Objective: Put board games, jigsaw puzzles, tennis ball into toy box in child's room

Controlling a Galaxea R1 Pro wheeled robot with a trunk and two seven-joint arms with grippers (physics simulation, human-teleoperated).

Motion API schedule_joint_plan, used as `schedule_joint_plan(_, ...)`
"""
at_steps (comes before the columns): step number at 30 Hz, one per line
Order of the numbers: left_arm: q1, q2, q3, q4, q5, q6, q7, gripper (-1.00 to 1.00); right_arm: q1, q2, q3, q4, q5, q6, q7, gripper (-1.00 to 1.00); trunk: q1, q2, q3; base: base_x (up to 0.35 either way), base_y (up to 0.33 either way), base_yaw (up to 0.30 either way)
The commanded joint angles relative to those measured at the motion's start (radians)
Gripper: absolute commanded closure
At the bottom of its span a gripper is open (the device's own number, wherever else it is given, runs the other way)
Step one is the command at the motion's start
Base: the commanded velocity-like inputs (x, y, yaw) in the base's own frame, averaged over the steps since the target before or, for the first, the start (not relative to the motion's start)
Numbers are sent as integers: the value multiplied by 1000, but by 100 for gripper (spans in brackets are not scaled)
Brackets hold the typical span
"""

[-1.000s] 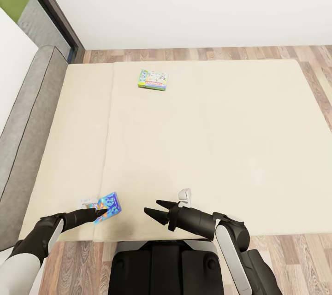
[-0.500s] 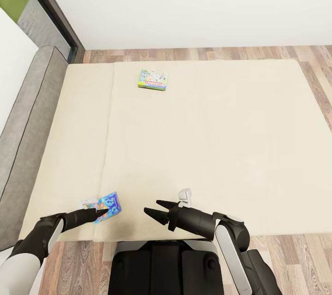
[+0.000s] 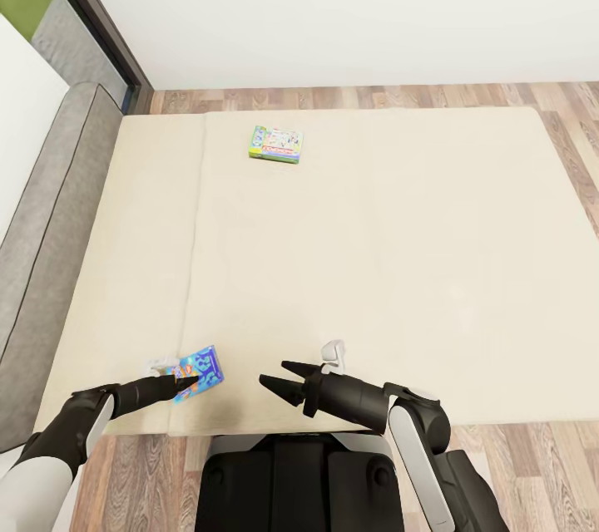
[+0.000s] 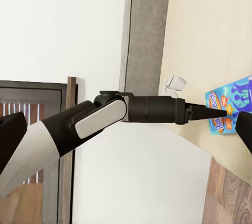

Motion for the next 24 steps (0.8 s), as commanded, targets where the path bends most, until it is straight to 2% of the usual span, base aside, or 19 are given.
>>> schedule_joint_plan(1,0,-1,6,-1,-6,7,-8,-100,0,0,-1,0,-3,6,0,-100,1,-2,-1,0,0,0)
schedule_joint_plan(11,0,0,9,-3,-5,5,-10,-100,0,0,1,0,-3,6,1,-100,1,-2,-1,0,0,0)
schedule_joint_plan(16,0,-1,28,-6,-5,-4,-9,-100,0,0,1,0,-3,6,1,-100,1,-2,-1,0,0,0)
schedule_joint_plan(24,-2,-2,37,-12,-4,-12,-7,-100,0,0,1,0,-3,6,1,-100,1,-2,-1,0,0,0)
